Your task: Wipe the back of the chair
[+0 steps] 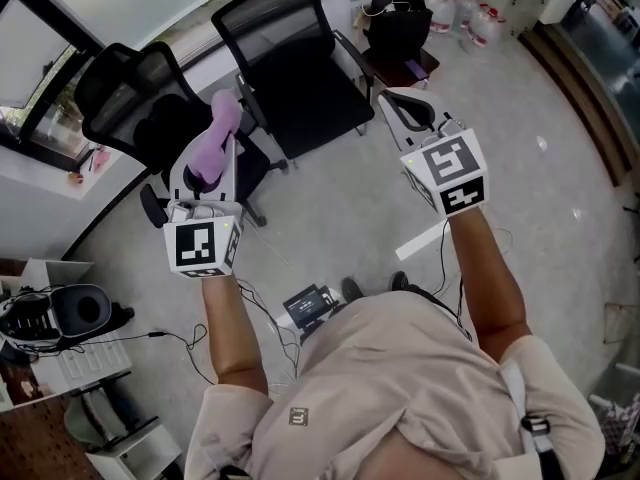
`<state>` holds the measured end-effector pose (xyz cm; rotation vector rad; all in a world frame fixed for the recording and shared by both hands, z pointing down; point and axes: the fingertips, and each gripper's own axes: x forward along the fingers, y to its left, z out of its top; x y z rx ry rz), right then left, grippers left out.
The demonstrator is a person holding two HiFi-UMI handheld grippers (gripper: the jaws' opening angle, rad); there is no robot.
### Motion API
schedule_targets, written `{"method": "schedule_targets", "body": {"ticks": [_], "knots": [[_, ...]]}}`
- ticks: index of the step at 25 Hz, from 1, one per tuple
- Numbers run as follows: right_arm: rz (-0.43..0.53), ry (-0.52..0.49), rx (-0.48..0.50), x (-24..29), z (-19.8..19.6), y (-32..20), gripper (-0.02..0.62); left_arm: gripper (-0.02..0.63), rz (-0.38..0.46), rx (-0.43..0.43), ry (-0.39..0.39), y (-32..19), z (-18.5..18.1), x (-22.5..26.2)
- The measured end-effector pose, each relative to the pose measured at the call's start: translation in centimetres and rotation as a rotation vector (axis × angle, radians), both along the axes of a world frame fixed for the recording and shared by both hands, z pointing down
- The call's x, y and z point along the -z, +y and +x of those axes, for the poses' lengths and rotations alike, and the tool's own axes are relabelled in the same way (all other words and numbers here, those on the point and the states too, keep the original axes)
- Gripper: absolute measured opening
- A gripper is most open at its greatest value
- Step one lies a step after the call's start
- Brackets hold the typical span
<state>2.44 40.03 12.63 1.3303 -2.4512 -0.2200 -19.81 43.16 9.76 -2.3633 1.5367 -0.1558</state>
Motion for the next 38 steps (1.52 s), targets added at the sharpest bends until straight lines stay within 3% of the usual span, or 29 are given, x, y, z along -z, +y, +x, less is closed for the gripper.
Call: {"method": "schedule_targets", "body": {"ticks": [11,29,38], "knots": [[0.01,-0.056,-0.018,0.4,0.8,-4.9,-0.006,0.075,-0.034,-0.008,-0.001,-4.4,0.3,-0.9],[-0.017,-0.073,0.12,-2.0,4.8,-26.6,-0.006,0.077,-0.104,0.155,-0.031,-21.4,4.4,-3.8],[-0.021,-0.086,0.189,-2.0,7.0,-32.4,-0.006,0.077,-0.106,0.215,-0.053,-26.7,7.1,-3.4]]}}
